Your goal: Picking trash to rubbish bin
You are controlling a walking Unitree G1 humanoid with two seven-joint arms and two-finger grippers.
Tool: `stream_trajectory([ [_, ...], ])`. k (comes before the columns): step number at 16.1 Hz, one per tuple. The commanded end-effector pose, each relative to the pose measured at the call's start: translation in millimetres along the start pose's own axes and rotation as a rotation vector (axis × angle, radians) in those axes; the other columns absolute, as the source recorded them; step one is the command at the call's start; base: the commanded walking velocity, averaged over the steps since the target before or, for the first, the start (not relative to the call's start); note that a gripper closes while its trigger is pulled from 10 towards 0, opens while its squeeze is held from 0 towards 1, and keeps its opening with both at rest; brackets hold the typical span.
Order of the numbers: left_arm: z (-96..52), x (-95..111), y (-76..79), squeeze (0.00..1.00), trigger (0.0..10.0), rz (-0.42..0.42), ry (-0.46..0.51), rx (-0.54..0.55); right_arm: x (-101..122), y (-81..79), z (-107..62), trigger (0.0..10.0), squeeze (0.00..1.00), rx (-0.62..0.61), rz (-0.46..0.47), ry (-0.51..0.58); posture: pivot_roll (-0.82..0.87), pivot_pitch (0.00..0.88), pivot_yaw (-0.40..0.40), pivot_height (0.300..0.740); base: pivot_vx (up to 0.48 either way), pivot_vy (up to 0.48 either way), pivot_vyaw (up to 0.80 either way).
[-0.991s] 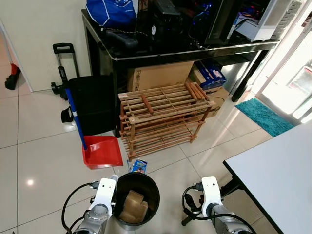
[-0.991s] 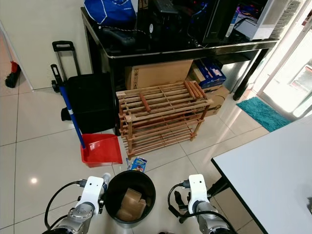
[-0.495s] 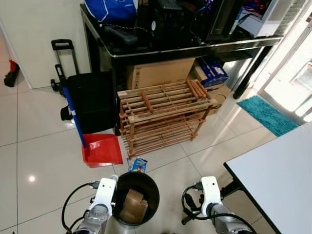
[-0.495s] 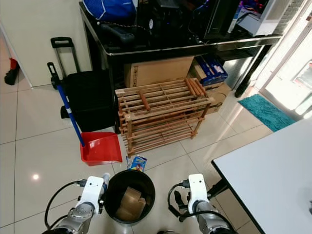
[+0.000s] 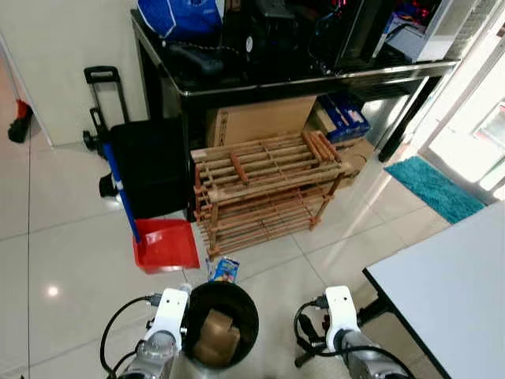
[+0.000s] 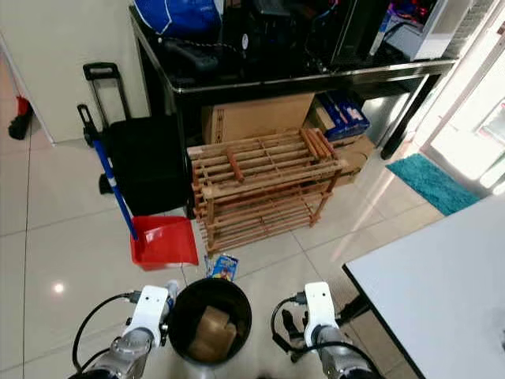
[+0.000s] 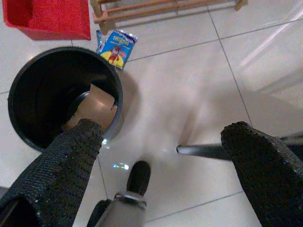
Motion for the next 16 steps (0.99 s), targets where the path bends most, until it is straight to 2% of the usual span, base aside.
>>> stream_trajectory([
  [1,-0.1,0.3,3.2,0.0,10.0,0.006,0.002,0.002,-1.2,4.8,-0.8,10.0,0.0,-0.007,-0.003,-0.011,-0.03,0.048,-0.135,0.74,0.285,0.0,0.0],
  [5,-0.2,1.1,3.3,0.0,10.0,0.0,0.008,0.001,-1.3,4.7,-0.8,10.0,0.0,-0.007,-0.003,-0.011,-0.03,0.05,-0.136,0.74,0.274,0.0,0.0],
  [16,-0.2,-1.5,4.9,0.0,10.0,0.011,-0.012,-0.004,-1.5,4.9,-0.8,10.0,0.0,-0.007,-0.004,-0.013,-0.03,0.052,-0.137,0.74,0.0,0.0,0.0],
])
Point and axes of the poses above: a point about 5 cm out from each wrist's last joint towards the gripper, its own z axis pointing out of the wrist towards the gripper, its own x axis along the axis of the wrist's last joint, y = z × x, the point moved 3 cm from there along z, pointing out of the wrist towards the gripper, and after that the axes turned 5 degrees about -z, right-handed, at the moved point
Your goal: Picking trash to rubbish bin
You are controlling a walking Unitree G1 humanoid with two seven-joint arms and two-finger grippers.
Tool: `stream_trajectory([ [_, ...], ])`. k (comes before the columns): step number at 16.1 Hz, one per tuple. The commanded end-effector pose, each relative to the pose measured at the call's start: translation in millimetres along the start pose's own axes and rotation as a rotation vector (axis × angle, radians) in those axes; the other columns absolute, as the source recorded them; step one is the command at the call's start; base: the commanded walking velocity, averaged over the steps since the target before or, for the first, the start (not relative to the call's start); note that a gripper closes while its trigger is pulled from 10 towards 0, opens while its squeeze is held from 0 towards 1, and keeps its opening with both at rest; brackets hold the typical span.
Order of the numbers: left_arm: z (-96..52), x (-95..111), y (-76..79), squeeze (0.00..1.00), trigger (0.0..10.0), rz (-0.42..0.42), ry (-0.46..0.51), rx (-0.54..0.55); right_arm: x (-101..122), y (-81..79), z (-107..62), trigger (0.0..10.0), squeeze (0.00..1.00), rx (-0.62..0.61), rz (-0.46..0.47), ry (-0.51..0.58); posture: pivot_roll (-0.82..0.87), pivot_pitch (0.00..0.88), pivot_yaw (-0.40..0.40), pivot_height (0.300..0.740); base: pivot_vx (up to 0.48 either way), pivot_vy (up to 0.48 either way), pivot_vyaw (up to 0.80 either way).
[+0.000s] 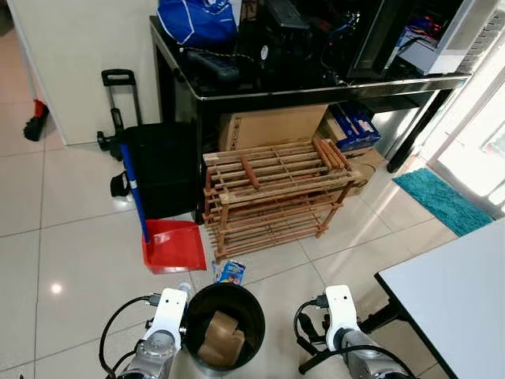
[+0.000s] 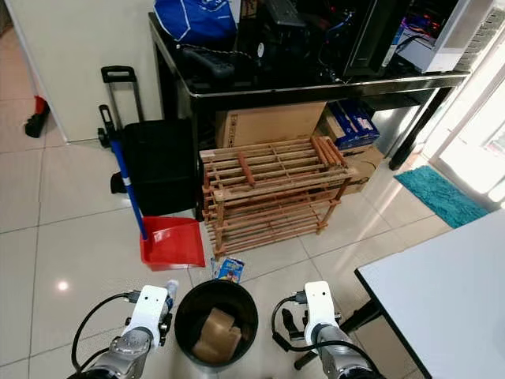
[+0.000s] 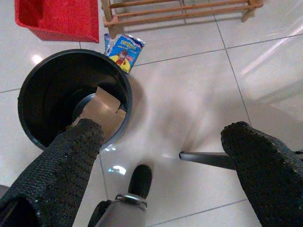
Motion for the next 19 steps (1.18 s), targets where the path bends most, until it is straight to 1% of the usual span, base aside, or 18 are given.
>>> stream_trajectory([
  [1,-0.2,-1,4.8,0.0,10.0,0.008,-0.008,-0.005,-2,5.1,-1.1,10.0,0.0,-0.007,-0.007,-0.016,-0.03,0.053,-0.137,0.74,0.0,0.0,0.0],
  [3,0.9,6,4.0,0.0,10.0,-0.024,0.009,-0.001,2,6.2,-0.5,10.0,0.0,-0.007,-0.028,-0.002,-0.03,0.058,-0.136,0.74,0.0,0.0,0.0],
  [4,1.3,9,3.7,0.0,10.0,-0.027,0.019,-0.003,10,8.7,0.5,10.0,0.0,-0.018,-0.02,0.025,-0.03,0.065,-0.135,0.74,0.0,0.0,0.0],
  [5,1.6,12,4.4,0.0,10.0,-0.023,0.03,-0.01,14,9.6,1.1,10.0,0.0,-0.021,-0.02,0.04,-0.04,0.071,-0.135,0.74,0.0,0.0,0.0],
  [7,2.4,25,9.8,0.0,10.0,-0.008,0.079,-0.045,34,9.6,2.9,10.0,0.0,-0.006,-0.048,0.111,-0.04,0.098,-0.141,0.74,0.0,0.0,0.0],
  [9,2.4,35,13.9,0.0,10.0,0.002,0.122,-0.071,48,8.4,3.7,10.0,0.0,0.005,-0.048,0.167,-0.05,0.134,-0.144,0.74,0.0,0.0,0.0],
  [10,2.1,38,17.5,0.0,10.0,0.025,0.135,-0.092,54,6.3,4.0,10.0,0.0,0.022,-0.056,0.187,-0.06,0.145,-0.145,0.74,0.0,0.0,0.0],
  [12,0.9,35,24.2,0.0,10.0,0.063,0.136,-0.133,55,1.9,3.2,10.0,0.0,0.054,-0.087,0.208,-0.09,0.183,-0.144,0.74,0.0,0.0,0.0],
  [14,-0.4,29,29.3,0.0,10.0,0.089,0.127,-0.168,52,-0.3,1.5,10.0,0.0,0.078,-0.084,0.223,-0.11,0.209,-0.149,0.74,0.0,0.0,0.0],
  [15,-1.2,26,31.6,0.0,10.0,0.106,0.123,-0.184,51,-4.4,0.2,10.0,0.0,0.114,-0.083,0.237,-0.12,0.225,-0.153,0.74,0.0,0.0,0.0],
  [17,-1.9,23,32.9,0.0,10.0,0.136,0.12,-0.2,47,-13.9,-3.4,10.0,0.0,0.196,-0.103,0.256,-0.14,0.25,-0.162,0.74,0.0,0.0,0.0],
  [19,-2.1,22,31.7,0.0,10.0,0.143,0.121,-0.202,45,-16.7,-6.3,10.0,0.0,0.222,-0.103,0.274,-0.15,0.266,-0.168,0.74,0.0,0.0,0.0],
])
Point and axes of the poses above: a point about 5 cm out from each wrist's last joint towards the gripper, its own z axis pointing out of the wrist towards the gripper, its own x axis along the axis of the wrist's last joint, y = z × x, the point moved 3 cm from there along z, pointing out of the wrist towards the gripper, and after that the axes turned 5 degrees about -z, right-handed, at the moved point
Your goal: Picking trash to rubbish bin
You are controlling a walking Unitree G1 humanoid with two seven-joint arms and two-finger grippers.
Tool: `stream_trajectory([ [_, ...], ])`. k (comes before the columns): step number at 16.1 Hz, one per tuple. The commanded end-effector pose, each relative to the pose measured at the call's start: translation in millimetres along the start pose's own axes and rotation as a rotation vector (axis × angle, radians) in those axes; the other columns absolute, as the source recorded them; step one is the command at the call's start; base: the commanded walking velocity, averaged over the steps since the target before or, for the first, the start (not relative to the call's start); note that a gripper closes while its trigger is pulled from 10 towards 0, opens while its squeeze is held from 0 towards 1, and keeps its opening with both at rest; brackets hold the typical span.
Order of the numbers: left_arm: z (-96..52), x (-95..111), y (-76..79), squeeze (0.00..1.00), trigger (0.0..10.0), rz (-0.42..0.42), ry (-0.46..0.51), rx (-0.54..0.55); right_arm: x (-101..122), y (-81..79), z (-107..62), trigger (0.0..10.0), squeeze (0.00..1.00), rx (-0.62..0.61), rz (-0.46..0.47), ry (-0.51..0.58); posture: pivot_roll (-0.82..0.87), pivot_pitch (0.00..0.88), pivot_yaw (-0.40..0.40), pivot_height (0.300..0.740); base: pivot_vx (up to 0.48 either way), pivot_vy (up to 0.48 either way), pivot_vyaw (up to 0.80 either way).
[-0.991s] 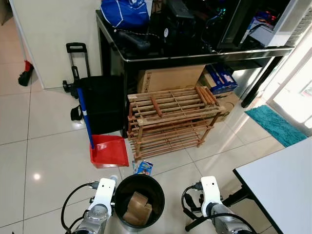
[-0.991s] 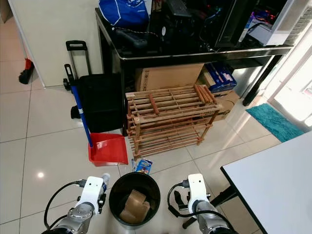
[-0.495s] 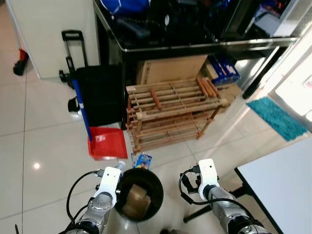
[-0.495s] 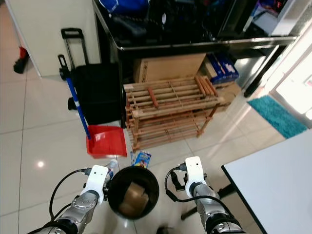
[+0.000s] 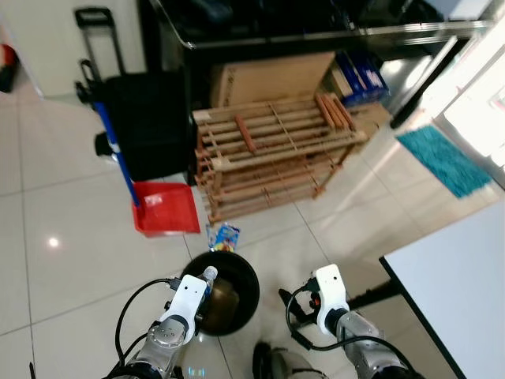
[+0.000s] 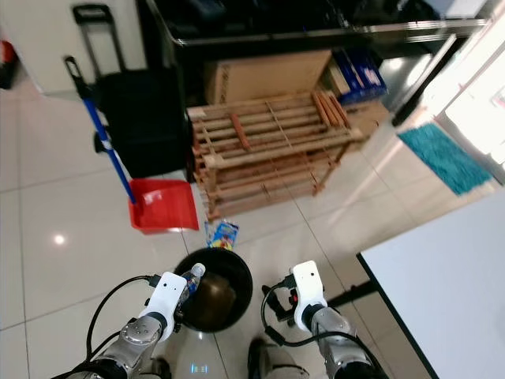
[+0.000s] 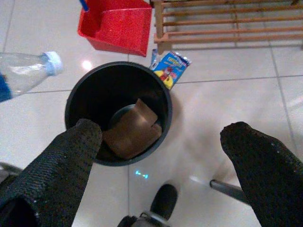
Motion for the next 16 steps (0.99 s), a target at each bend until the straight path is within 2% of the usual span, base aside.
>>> stream_trajectory([
  [1,-1.2,-6,3.4,0.0,10.0,0.018,-0.015,-0.017,2,1.7,-3.4,10.0,0.0,0.01,0.004,0.023,-0.15,0.281,-0.173,0.74,0.0,0.0,0.0],
  [5,-0.8,4,-21.0,0.0,10.0,0.041,0.017,0.064,16,-12.7,-5.5,10.0,0.0,0.107,-0.003,0.095,-0.17,0.302,-0.178,0.74,0.0,0.0,0.0],
  [9,-0.8,12,-33.1,0.0,10.0,0.073,0.044,0.1,19,-17.2,-12.6,10.0,0.0,0.131,-0.005,0.111,-0.18,0.306,-0.184,0.74,0.0,0.0,0.0],
  [13,0.0,22,-34.0,0.0,10.0,0.07,0.086,0.102,17,-19.9,-19.5,10.0,0.0,0.141,0.001,0.106,-0.18,0.311,-0.19,0.74,0.0,0.0,0.0],
  [16,3.4,38,-23.1,0.0,10.0,0.104,0.138,0.057,20,-24.2,-24.4,10.0,0.0,0.149,0.006,0.103,-0.2,0.335,-0.197,0.74,0.0,0.0,0.0],
])
Point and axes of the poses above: a point about 5 cm out from each wrist's last joint towards the gripper, its own z axis pointing out of the wrist towards the gripper, its own x axis along the axis of the wrist's last joint, y = z × x, the point moved 3 cm from there along z, pointing out of the wrist towards the gripper, and after that the axes turned 5 degrees about -z, right-handed, at the moved point
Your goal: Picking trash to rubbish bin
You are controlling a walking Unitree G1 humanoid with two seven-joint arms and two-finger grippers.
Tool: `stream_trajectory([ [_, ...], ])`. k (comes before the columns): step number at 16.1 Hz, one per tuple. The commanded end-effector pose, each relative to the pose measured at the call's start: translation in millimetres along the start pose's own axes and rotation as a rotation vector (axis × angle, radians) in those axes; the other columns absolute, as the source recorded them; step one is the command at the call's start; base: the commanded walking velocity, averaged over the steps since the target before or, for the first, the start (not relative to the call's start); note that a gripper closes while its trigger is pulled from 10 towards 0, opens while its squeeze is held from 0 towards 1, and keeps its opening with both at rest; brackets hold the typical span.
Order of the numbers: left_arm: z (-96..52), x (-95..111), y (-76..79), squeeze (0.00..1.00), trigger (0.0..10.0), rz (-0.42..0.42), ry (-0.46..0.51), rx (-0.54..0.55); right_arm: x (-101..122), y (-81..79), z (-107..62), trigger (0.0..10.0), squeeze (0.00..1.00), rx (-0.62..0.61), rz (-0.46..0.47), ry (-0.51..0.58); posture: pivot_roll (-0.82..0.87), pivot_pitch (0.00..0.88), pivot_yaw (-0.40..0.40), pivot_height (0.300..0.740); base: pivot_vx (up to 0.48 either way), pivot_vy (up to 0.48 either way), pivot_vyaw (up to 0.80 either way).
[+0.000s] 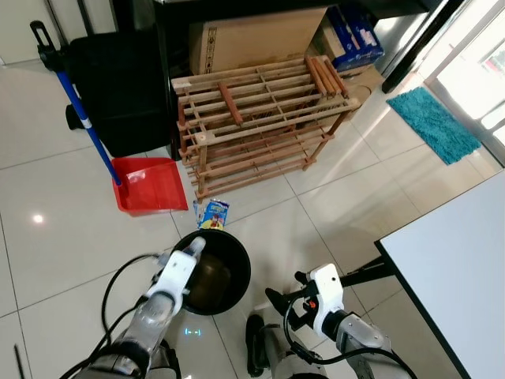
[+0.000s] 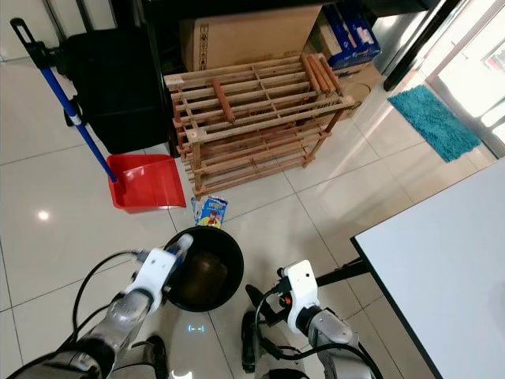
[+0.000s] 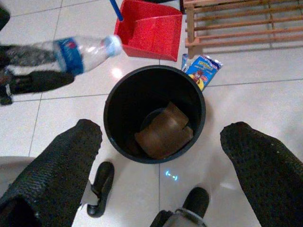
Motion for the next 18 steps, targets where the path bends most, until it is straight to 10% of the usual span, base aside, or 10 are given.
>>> stream_trajectory([
  [1,-1.2,-4,12.2,0.0,10.0,0.013,-0.009,-0.042,-8,1.5,-6.8,10.0,0.0,-0.001,0.019,-0.032,-0.2,0.335,-0.197,0.74,0.0,0.0,0.0],
  [2,0.1,0,13.7,0.0,10.0,0.017,0.0,-0.051,-8,1.3,-7.2,10.0,0.0,-0.002,0.02,-0.031,-0.2,0.347,-0.198,0.74,0.0,0.0,0.0],
  [3,0.8,3,14.5,0.29,10.0,0.021,0.007,-0.058,-7,1.5,-8.1,10.0,0.0,-0.006,0.024,-0.03,-0.21,0.352,-0.198,0.74,0.0,0.0,0.0],
  [4,1.2,4,14.7,1.0,10.0,0.024,0.012,-0.061,-6,2.1,-9.4,10.0,0.0,-0.012,0.029,-0.031,-0.21,0.355,-0.197,0.74,0.0,0.0,0.0],
  [13,0.0,-1,14.7,1.0,10.0,0.016,-0.006,-0.069,-5,0.5,-9.3,10.0,0.0,-0.017,0.039,-0.045,-0.2,0.371,-0.197,0.74,0.0,0.0,0.0],
  [14,-0.2,-2,15.2,0.0,10.0,0.026,-0.014,-0.072,-6,0.6,-8.9,10.0,0.0,-0.018,0.04,-0.049,-0.2,0.369,-0.194,0.74,0.0,0.0,0.0],
  [18,-5.4,-18,9.5,0.0,10.0,-0.055,-0.046,-0.006,-17,13.9,-3.5,10.0,0.0,-0.103,0.044,-0.09,-0.15,0.324,-0.168,0.74,0.0,0.0,0.0],
])
Point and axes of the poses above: a point about 5 cm out from each wrist's last joint towards the gripper, its own z axis pointing out of the wrist towards the gripper, its own x axis along the axis of the wrist's last joint, y = z × x, the point moved 3 cm from there along z, pointing out of the wrist towards the gripper, and after that the axes turned 5 degrees about -z, right-handed, at the moved point
